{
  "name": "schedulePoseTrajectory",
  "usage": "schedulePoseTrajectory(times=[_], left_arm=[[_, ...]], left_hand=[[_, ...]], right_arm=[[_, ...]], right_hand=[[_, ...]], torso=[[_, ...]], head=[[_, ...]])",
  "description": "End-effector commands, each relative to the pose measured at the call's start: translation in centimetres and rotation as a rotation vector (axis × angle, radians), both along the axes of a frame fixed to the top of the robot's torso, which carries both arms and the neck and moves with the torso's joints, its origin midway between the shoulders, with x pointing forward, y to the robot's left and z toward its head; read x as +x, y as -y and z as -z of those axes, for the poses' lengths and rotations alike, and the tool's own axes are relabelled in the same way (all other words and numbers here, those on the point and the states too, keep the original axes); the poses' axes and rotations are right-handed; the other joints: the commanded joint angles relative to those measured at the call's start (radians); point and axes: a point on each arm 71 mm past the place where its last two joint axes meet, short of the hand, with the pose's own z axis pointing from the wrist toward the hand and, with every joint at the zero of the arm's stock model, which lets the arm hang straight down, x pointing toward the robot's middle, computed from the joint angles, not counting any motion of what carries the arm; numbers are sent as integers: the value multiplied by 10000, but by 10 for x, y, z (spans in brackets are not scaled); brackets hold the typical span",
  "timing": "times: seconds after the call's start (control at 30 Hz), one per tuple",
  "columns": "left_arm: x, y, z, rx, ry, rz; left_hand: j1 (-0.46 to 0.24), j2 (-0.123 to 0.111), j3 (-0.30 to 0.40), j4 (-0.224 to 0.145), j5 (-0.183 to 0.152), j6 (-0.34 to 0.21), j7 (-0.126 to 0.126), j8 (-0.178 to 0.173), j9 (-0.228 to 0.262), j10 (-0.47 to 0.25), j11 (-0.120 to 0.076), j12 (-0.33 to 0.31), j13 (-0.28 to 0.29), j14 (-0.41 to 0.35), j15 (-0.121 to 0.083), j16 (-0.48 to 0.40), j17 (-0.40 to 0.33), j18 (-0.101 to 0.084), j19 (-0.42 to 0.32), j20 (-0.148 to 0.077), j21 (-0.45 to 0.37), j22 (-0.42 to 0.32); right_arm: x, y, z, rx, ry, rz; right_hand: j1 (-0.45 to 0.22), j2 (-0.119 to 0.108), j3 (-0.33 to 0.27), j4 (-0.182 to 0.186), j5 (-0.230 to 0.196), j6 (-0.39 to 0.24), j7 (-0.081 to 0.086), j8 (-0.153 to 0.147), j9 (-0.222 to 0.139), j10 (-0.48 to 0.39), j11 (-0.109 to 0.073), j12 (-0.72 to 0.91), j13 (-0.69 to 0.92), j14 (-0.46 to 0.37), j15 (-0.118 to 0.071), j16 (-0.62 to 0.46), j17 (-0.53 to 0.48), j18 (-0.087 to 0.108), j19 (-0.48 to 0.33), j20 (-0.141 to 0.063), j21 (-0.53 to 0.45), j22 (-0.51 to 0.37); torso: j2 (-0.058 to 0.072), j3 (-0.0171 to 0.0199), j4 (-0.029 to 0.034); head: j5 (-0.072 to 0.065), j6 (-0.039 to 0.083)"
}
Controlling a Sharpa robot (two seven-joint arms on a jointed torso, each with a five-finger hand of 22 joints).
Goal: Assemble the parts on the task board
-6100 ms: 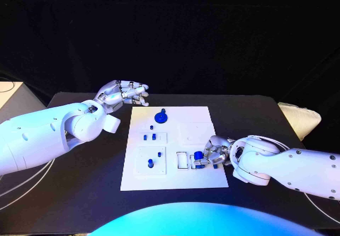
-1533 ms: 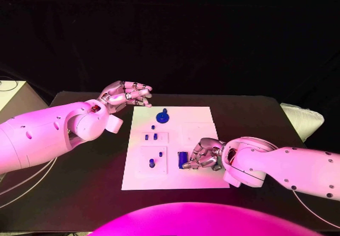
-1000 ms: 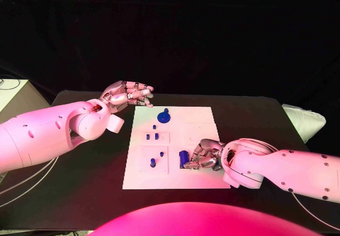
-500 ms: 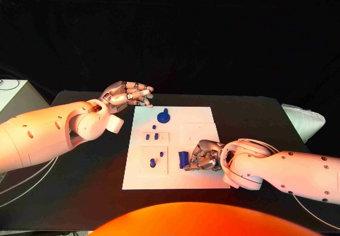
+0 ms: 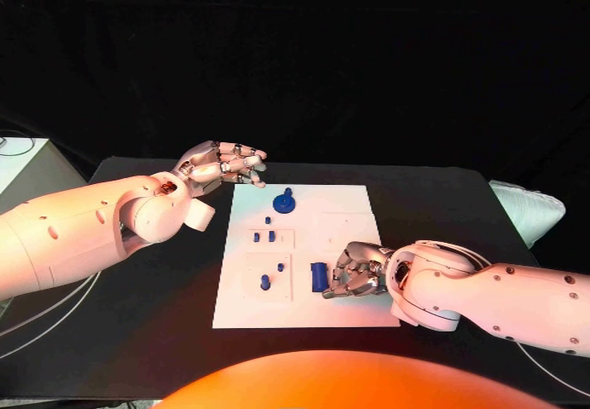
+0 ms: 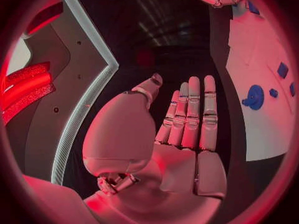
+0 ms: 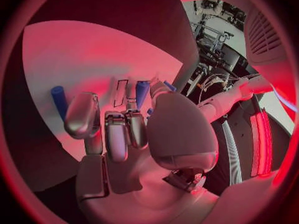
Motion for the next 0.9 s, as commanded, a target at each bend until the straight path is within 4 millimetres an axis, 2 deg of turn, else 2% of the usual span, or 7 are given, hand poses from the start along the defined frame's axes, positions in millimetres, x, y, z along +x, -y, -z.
schedulePoseTrajectory(times=[0.03, 0.3, 0.43, 0.5, 0.7, 0.73, 0.9], left_arm=[[-1, 1, -1, -119, -9, 160], [0, 1, -1, -177, 14, 178], [0, 1, -1, -339, -118, 76], [0, 1, -1, -414, -179, 30], [0, 0, 0, -476, -292, 5], [0, 0, 0, -469, -329, 34], [-1, 0, 1, -388, -382, 161]], left_hand=[[95, -18, 75, 4, -30, -37, 27, 70, 1, -57, -4, 42, 11, -61, -7, 40, 1, 123, 53, 21, 27, 15], [103, -20, 84, 4, -30, -38, 26, 71, 0, -63, -4, 49, 12, -66, -7, 46, 0, 122, 62, 18, 36, 21], [106, -35, 83, 0, -31, -41, 24, 71, 0, -66, -4, 54, 13, -72, -7, 49, -1, 121, 64, 17, 41, 24], [106, -36, 84, 1, -31, -40, 24, 72, 0, -66, -5, 55, 13, -73, -7, 50, -2, 121, 64, 17, 41, 24], [105, -35, 85, 3, -31, -40, 23, 73, 0, -66, -5, 58, 14, -75, -6, 51, -2, 120, 66, 16, 44, 26], [105, -35, 85, 3, -31, -40, 23, 73, 0, -66, -5, 58, 14, -75, -6, 51, -2, 120, 66, 16, 44, 26], [54, -56, 68, 43, -34, -57, 26, 69, -3, -92, 4, 71, 14, -97, 2, 63, -6, 113, 62, 16, 52, 34]], right_arm=[[-1, 3, -5, 472, 454, -96], [10, 39, -29, 2253, 587, 1027], [21, 67, -35, 1956, 724, 1711], [26, 79, -35, 1590, 830, 1922], [28, 101, -33, 460, 1187, 2033], [27, 103, -32, 278, 1201, 2053], [21, 109, -24, -370, 1202, 2079]], right_hand=[[6, -81, -63, -11, -41, -6, 22, 66, 0, 309, -37, -33, 1716, 967, -38, 24, 2220, -162, -23, 19, -13, 25], [651, 97, 153, -184, 290, -348, 155, -145, -108, 333, 70, 39, 1778, 961, 44, 11, 2192, -145, -51, 80, -151, -18], [1397, -28, 393, -554, 138, -689, 342, -523, -297, 331, 221, 39, 1785, 954, 140, -3, 2166, -152, -55, 149, -168, 6], [1469, -79, 401, -601, 118, -643, 347, -539, -310, 312, 232, 7, 1765, 945, 153, -19, 2129, -143, -70, 164, -219, -20], [1281, -242, 242, -449, 51, -427, 318, -533, -328, 285, 217, -48, 1731, 937, 155, -35, 2098, -136, -75, 184, -234, -11], [1227, -269, 192, -395, 44, -414, 313, -543, -333, 291, 213, -39, 1737, 936, 154, -35, 2098, -138, -70, 186, -225, -1], [1083, -318, 1, -152, 99, -250, 253, -496, -313, 300, 165, -36, 1741, 942, 127, -28, 2119, -148, -35, 175, -156, 56]], torso=[[-3, 3, -9], [-28, -20, -29], [-52, -28, -55], [-61, -34, -58], [-54, -24, -54], [-51, -23, -50], [-57, -31, -59]], head=[[14, -1], [-57, -1], [-83, -1], [-95, -1], [-135, -1], [-193, -1], [-252, -1]])
